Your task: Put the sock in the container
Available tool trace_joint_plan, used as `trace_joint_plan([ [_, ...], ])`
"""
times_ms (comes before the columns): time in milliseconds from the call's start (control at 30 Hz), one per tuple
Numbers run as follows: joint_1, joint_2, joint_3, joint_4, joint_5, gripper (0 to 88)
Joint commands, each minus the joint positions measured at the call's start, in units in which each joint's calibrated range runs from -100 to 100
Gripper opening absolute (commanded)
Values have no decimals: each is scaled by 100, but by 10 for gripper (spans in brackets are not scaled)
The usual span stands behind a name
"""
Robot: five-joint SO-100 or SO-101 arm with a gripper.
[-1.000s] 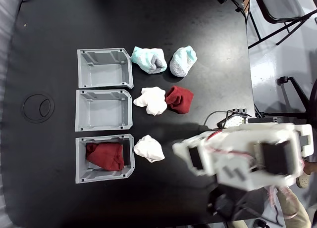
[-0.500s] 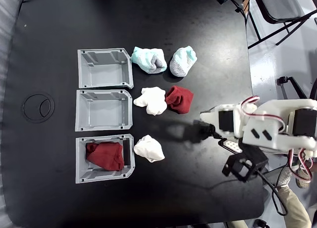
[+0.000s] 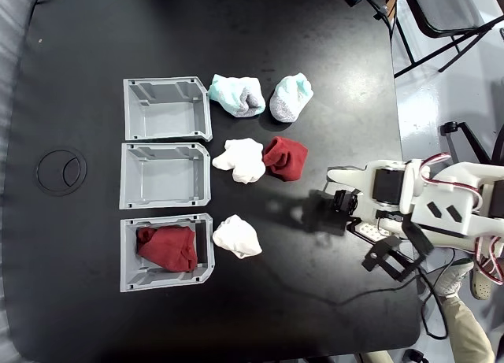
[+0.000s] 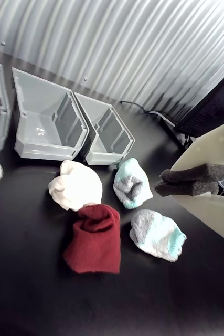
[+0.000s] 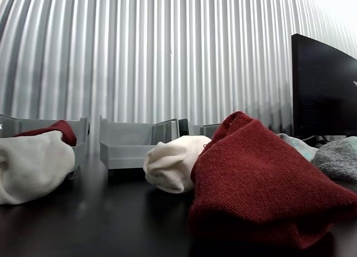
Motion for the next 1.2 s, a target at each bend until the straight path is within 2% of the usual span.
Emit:
trace_joint_plan([
  [0,-10,-422,732,-714,25,13],
  [200,-112,-749,1589,-1466,25,13],
  [500,-466,-782,2536,-1602,19,14],
  [733,-474,-782,3059,-2431,19,14],
  [1167,-876,-782,3374,-2533,-21,14],
])
